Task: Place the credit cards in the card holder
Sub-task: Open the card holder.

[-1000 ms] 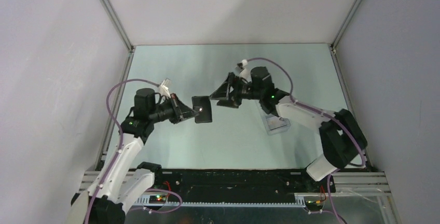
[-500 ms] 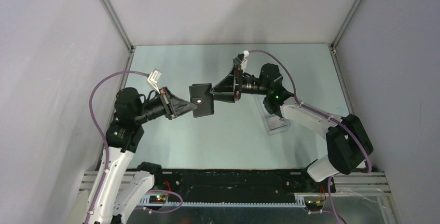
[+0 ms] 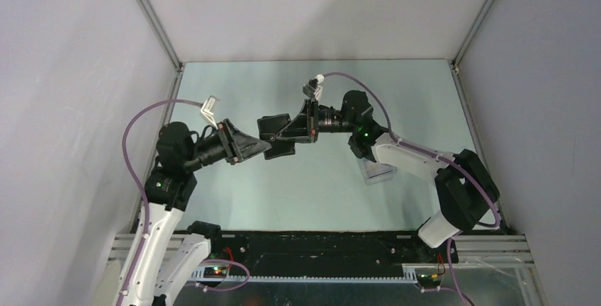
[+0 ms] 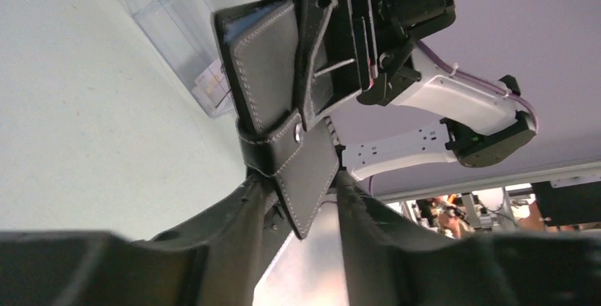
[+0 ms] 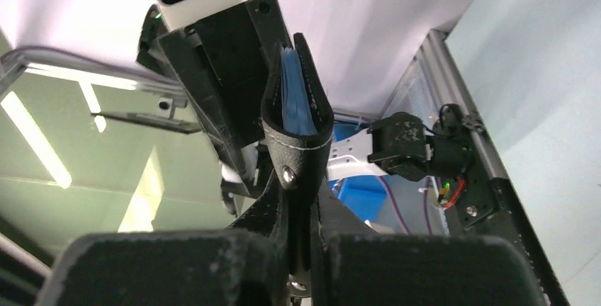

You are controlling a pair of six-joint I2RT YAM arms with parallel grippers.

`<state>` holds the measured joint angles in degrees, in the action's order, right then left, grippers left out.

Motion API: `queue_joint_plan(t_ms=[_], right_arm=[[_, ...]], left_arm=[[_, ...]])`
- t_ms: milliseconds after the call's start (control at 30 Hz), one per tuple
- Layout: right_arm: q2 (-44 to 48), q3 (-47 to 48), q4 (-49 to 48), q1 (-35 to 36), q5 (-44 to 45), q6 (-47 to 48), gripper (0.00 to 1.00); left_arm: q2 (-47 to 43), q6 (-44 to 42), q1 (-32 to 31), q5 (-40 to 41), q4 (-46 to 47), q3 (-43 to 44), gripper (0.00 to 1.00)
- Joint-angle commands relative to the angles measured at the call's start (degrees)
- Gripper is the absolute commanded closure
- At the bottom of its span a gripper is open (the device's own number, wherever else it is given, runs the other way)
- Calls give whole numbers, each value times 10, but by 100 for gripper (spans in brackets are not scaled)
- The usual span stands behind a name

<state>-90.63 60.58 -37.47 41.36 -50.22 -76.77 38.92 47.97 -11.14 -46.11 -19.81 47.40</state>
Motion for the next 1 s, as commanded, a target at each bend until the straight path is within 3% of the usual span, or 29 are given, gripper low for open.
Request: queue_joint_plan(t_ms=[0, 33, 233, 500, 967], right_arm=[[52, 31, 98, -9, 32, 76, 100], [67, 40, 154, -10, 48, 92, 100], [106, 99, 386, -10, 121, 240, 100], [111, 137, 494, -7, 157, 291, 100], [98, 169, 556, -3, 172, 309, 100]], left_arm=[[-5, 11, -4, 9, 16, -10, 29], [-4, 10, -6, 14, 16, -12, 19], [-2, -12, -45, 115, -2, 6, 1], [44, -78, -141, 326, -106, 88, 2], [161, -126, -307, 510, -157, 155, 8]])
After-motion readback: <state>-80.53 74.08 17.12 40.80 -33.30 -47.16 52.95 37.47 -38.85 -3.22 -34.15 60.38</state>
